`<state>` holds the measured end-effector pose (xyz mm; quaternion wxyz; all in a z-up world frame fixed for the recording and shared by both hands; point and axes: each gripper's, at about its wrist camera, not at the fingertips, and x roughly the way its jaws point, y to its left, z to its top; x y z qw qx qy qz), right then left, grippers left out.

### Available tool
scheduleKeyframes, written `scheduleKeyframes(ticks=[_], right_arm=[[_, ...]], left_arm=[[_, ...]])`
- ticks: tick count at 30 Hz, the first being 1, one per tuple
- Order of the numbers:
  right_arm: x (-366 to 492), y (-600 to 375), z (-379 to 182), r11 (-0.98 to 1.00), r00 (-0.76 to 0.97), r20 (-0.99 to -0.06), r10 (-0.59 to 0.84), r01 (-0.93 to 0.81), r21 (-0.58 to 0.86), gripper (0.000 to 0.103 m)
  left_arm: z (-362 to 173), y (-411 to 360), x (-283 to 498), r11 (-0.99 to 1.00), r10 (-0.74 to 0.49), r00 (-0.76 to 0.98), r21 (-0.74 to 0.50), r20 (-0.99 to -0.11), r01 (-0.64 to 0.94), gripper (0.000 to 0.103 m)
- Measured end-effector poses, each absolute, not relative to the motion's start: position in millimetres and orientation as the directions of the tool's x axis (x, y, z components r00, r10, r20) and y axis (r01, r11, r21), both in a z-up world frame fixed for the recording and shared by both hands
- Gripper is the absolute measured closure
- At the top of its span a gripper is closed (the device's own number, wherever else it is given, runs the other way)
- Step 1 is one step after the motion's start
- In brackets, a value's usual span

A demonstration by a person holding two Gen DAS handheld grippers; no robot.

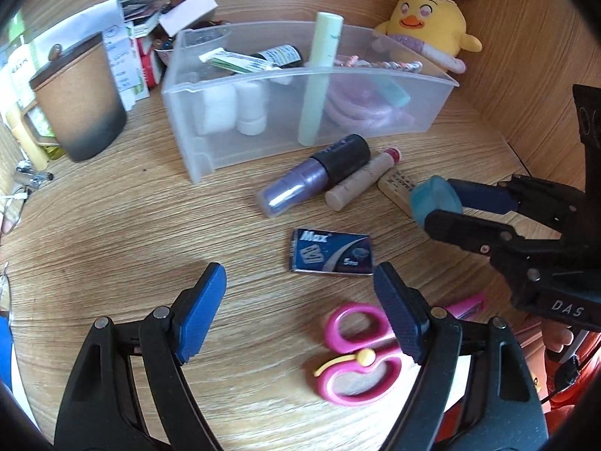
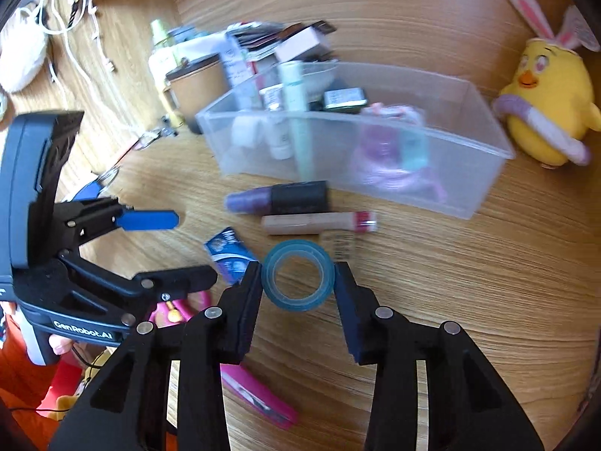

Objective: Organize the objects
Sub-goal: 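Move both grippers back to the desk items, then grasp Max staple box with left gripper while right grasps blue tape roll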

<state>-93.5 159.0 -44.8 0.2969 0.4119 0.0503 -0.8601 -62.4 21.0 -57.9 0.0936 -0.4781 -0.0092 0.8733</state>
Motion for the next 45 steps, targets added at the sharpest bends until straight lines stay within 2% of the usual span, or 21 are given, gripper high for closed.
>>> scheduleKeyframes(ticks=[5,6,8,10,12,20,45], right_arm=[[-96,173,-43,-0.833,-0.500,-0.729,-0.468,0.525,0.174,0.068],[-96,175,-43,-0.834,-0.502,-0.727,-0.468,0.522,0.177,0.068],[-96,178,-43,-0.836,-0.505,-0.723,-0.471,0.517,0.184,0.068],[-97,179,-43,-0.837,-0.506,-0.721,-0.473,0.513,0.190,0.068],[-97,180,-43,-0.837,-0.506,-0.719,-0.476,0.512,0.193,0.068],[-100,181,-37,-0.837,-0.519,-0.706,-0.481,0.511,0.194,0.068],[-137,185,31,-0.872,-0.673,-0.583,-0.454,0.472,0.134,0.068]], left_arm=[[-62,34,-67,-0.983,0.148,-0.529,-0.065,-0.835,-0.174,0.022],[-62,36,-67,-0.983,0.142,-0.535,-0.057,-0.833,-0.172,0.025],[-62,39,-68,-0.984,0.127,-0.544,-0.037,-0.830,-0.173,0.034],[-61,41,-68,-0.984,0.113,-0.554,-0.015,-0.825,-0.179,0.049],[-60,43,-68,-0.983,0.108,-0.562,-0.005,-0.820,-0.182,0.056],[-52,39,-65,-0.985,0.124,-0.586,-0.026,-0.801,-0.173,0.056],[43,-7,-103,-0.991,0.124,-0.774,-0.118,-0.620,-0.064,0.056]])
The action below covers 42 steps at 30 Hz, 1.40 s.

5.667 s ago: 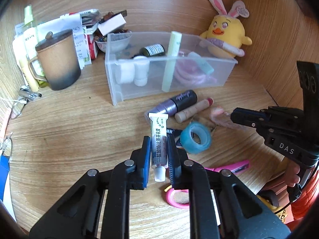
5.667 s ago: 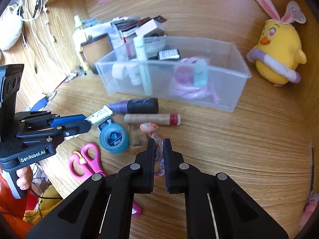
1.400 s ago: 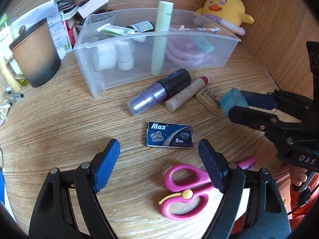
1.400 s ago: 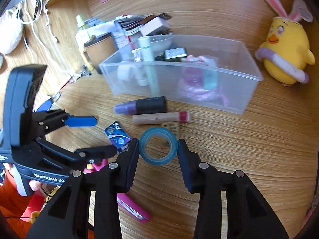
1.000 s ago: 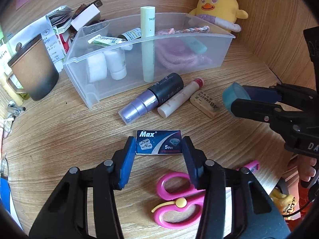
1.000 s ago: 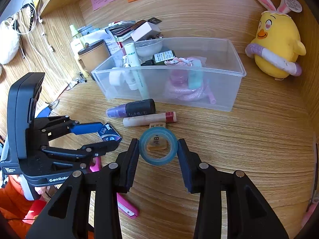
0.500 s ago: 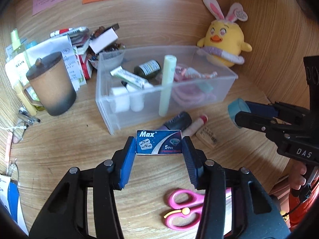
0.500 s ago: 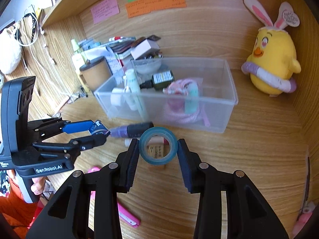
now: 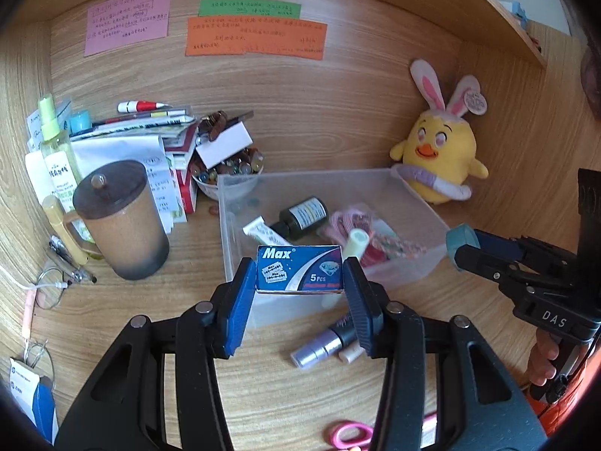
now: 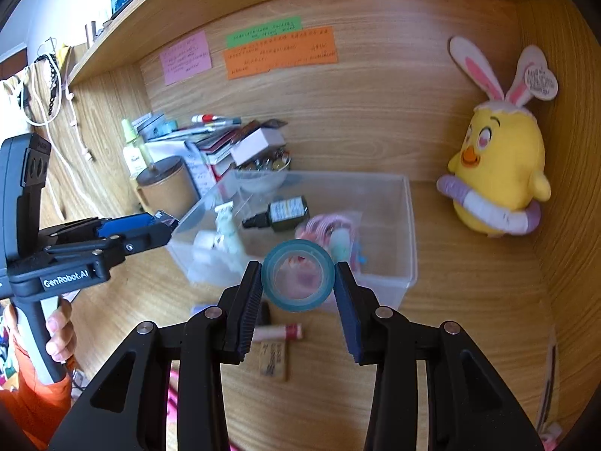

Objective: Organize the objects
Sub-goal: 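Grasp Max staple box with left gripper while right grasps blue tape roll, then drop staple box and tape roll into the clear box, open both grippers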

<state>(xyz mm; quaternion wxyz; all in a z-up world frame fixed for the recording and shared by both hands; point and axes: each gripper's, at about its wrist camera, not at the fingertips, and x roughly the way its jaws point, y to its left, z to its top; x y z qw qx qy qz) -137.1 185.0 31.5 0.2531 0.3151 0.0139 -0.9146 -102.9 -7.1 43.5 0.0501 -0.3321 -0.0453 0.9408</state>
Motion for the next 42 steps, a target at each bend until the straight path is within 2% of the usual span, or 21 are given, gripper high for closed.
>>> scheduleKeyframes(ticks=[6,17,29,31,34,38,42], right_arm=[[-163,183,35,-0.886,-0.687,-0.586,-0.429,0.447,0.125,0.068],[-210,187,18,-0.915,-0.671,-0.646,-0.363,0.389,0.110,0.068],[-225,185,-1,-0.921,-0.634,-0.694,-0.340,0.375,0.109,0.068],[-224,185,1,-0.919,-0.635,-0.693,-0.343,0.378,0.109,0.066],[-217,184,6,-0.919,-0.647,-0.681,-0.343,0.381,0.100,0.060],[-206,181,15,-0.914,-0.662,-0.663,-0.349,0.397,0.084,0.059],[-191,178,25,-0.904,-0.672,-0.643,-0.367,0.422,0.074,0.055]], left_arm=[[45,-12,-127,-0.992,0.115,-0.769,-0.118,-0.629,-0.053,0.056],[21,-10,-179,-0.989,0.137,-0.699,-0.142,-0.702,-0.051,0.056],[15,-6,-192,-0.983,0.170,-0.677,-0.167,-0.717,-0.071,0.056],[18,-5,-190,-0.983,0.174,-0.680,-0.167,-0.712,-0.077,0.056],[23,-5,-186,-0.982,0.179,-0.689,-0.169,-0.702,-0.084,0.055],[31,-7,-176,-0.982,0.180,-0.706,-0.170,-0.685,-0.085,0.052],[39,-6,-161,-0.986,0.157,-0.730,-0.143,-0.665,-0.082,0.045]])
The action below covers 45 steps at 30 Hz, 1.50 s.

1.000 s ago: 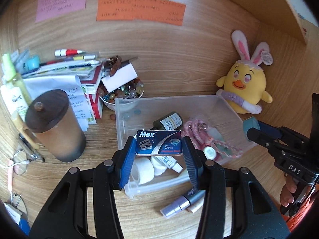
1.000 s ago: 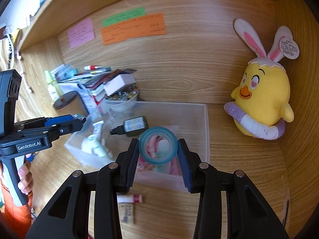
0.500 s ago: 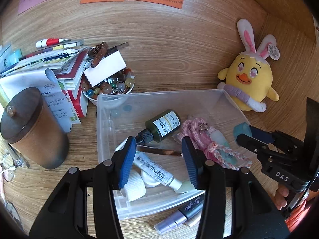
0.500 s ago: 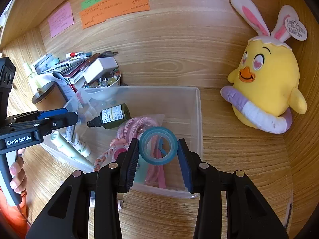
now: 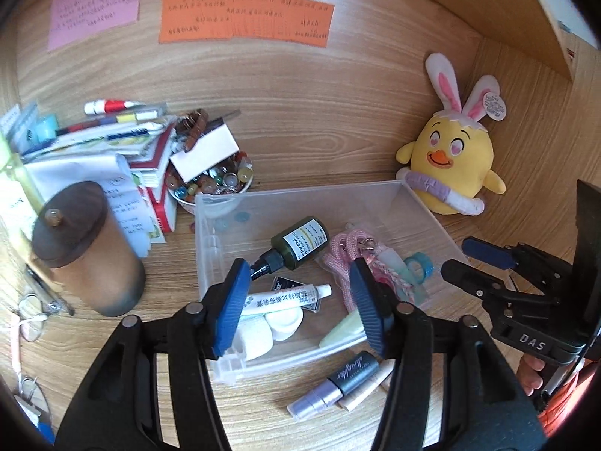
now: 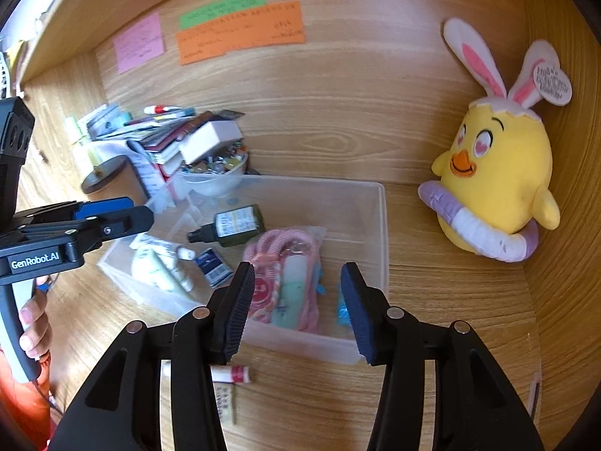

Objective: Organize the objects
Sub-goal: 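Drop staple box and tape roll into the clear box, open both grippers, then grasp purple lipstick with left gripper while right grasps the eraser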

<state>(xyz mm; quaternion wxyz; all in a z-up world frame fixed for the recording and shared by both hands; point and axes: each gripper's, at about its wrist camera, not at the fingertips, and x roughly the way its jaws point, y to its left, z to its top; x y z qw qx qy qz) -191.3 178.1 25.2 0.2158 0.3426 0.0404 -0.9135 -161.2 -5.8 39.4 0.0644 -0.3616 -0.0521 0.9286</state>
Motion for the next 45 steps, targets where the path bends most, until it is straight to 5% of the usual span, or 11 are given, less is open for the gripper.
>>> scheduleKeyframes(ticks=[10,23,25,28,38,42,45], right_arm=[[-149,173,41,-0.877,-0.688,-0.592,-0.420,0.475,0.071,0.039],[-132,160,-11,-0.865,-0.596,-0.699,-0.395,0.498,0.064,0.034],[-133,160,-24,-0.862,-0.561,-0.726,-0.398,0.500,0.085,0.034],[-135,158,-38,-0.858,-0.527,-0.755,-0.391,0.504,0.093,0.034],[-137,148,-61,-0.829,-0.451,-0.795,-0.405,0.548,0.111,0.067],[-134,148,-62,-0.824,-0.451,-0.795,-0.405,0.557,0.104,0.081],[-132,151,-62,-0.824,-0.453,-0.793,-0.408,0.556,0.106,0.081]], left_arm=[[44,-6,-119,-0.990,0.141,-0.745,-0.112,-0.652,-0.090,0.022],[-15,4,-104,-0.991,0.126,-0.636,-0.066,-0.762,-0.116,0.023],[-27,7,-111,-0.989,0.133,-0.604,-0.069,-0.786,-0.128,0.036],[-38,12,-119,-0.985,0.153,-0.571,-0.079,-0.806,-0.152,0.042],[-50,27,-135,-0.970,0.206,-0.538,-0.100,-0.817,-0.220,0.046],[-51,29,-135,-0.960,0.250,-0.523,-0.137,-0.815,-0.245,0.057],[-51,31,-132,-0.957,0.254,-0.523,-0.130,-0.814,-0.261,0.066]])
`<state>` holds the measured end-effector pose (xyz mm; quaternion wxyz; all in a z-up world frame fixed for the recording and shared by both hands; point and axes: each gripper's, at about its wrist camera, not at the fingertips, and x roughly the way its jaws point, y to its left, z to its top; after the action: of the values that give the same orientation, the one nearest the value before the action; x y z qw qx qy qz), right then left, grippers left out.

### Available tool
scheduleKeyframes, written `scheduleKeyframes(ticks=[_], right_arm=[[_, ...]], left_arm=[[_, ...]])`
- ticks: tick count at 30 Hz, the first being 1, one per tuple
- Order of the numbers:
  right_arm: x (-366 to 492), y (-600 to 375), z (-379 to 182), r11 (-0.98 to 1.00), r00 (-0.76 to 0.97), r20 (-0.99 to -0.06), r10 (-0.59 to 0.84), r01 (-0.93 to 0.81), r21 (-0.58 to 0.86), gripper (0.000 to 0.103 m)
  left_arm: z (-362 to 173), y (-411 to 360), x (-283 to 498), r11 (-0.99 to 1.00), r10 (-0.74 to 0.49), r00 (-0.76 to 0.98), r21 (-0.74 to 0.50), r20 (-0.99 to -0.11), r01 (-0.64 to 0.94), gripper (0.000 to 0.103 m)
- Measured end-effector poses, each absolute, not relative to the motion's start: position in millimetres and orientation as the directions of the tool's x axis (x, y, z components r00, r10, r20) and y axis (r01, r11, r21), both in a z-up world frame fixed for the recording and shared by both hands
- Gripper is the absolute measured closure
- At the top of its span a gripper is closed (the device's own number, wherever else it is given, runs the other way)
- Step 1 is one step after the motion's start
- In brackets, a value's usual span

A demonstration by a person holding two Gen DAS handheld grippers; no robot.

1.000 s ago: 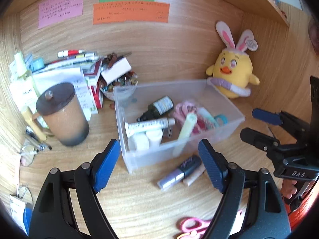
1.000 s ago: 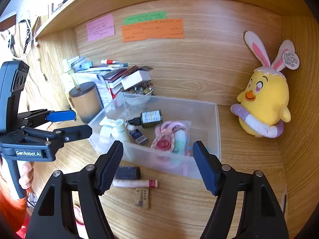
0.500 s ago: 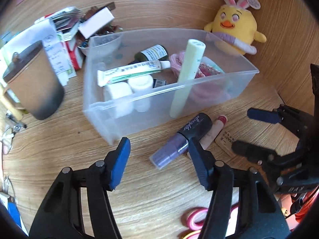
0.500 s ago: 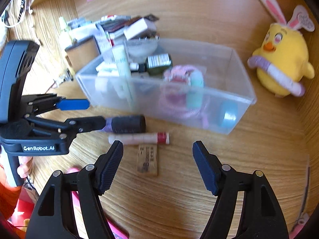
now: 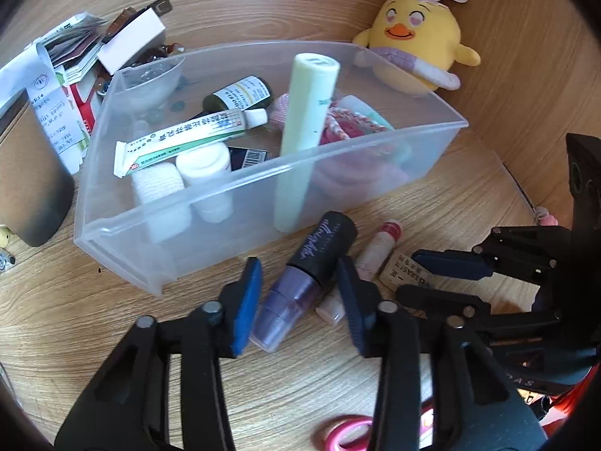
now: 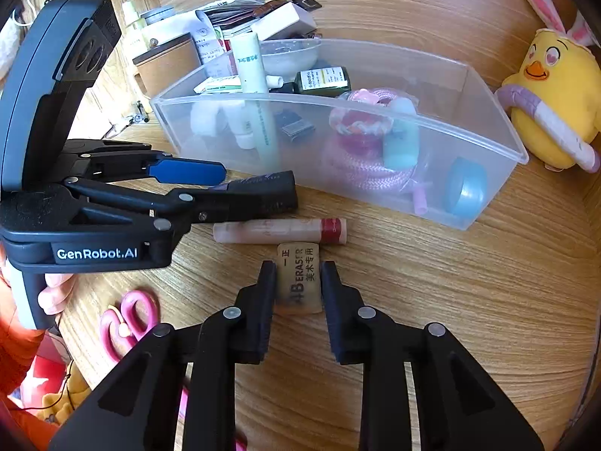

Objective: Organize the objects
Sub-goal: 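Grasp purple lipstick with left gripper while right grasps the eraser, then place lipstick and eraser into the clear box, release both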

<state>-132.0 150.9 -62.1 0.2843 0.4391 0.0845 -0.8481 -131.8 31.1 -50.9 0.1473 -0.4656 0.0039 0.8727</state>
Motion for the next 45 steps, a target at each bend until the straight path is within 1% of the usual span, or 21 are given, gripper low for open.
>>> scheduleKeyframes(ticks=[5,8,9,14,16,19,20,24,26,27,35,45], right_arm=[[-128,157,-62,-0.827,-0.455,-0.792,-0.406,0.552,0.107,0.081],[-124,164,-61,-0.832,-0.458,-0.792,-0.403,0.545,0.107,0.081],[-123,166,-61,-0.834,-0.459,-0.793,-0.401,0.542,0.108,0.081],[-122,179,-61,-0.847,-0.464,-0.791,-0.399,0.517,0.124,0.081],[-122,183,-60,-0.852,-0.469,-0.787,-0.401,0.506,0.133,0.081],[-122,188,-57,-0.860,-0.480,-0.778,-0.406,0.490,0.146,0.081],[-120,189,-56,-0.861,-0.484,-0.775,-0.406,0.486,0.148,0.081],[-119,195,-48,-0.866,-0.504,-0.760,-0.410,0.477,0.150,0.081],[-119,198,-43,-0.869,-0.517,-0.750,-0.411,0.472,0.151,0.081],[-119,199,-42,-0.870,-0.522,-0.746,-0.413,0.469,0.153,0.081],[-121,202,-22,-0.866,-0.561,-0.696,-0.448,0.466,0.181,0.081],[-129,198,14,-0.864,-0.629,-0.617,-0.472,0.470,0.182,0.081]], left_arm=[[-51,35,-120,-0.959,0.222,-0.534,-0.084,-0.816,-0.271,0.072],[-53,34,-109,-0.961,0.202,-0.528,-0.062,-0.825,-0.271,0.080],[-53,33,-106,-0.961,0.197,-0.522,-0.058,-0.830,-0.271,0.081],[-57,33,-98,-0.964,0.157,-0.525,-0.013,-0.836,-0.267,0.081],[-58,33,-102,-0.965,0.158,-0.523,-0.018,-0.838,-0.263,0.080],[-58,34,-111,-0.967,0.159,-0.524,-0.026,-0.837,-0.252,0.067],[-58,35,-115,-0.968,0.159,-0.526,-0.028,-0.836,-0.248,0.067],[-59,35,-125,-0.972,0.158,-0.531,-0.037,-0.833,-0.231,0.068],[-59,35,-126,-0.973,0.160,-0.537,-0.041,-0.828,-0.228,0.077],[-59,35,-125,-0.973,0.162,-0.538,-0.042,-0.827,-0.228,0.078],[-42,22,-99,-0.980,0.158,-0.597,-0.049,-0.786,-0.195,0.078],[7,0,-89,-0.989,0.146,-0.716,-0.100,-0.683,-0.107,0.078]])
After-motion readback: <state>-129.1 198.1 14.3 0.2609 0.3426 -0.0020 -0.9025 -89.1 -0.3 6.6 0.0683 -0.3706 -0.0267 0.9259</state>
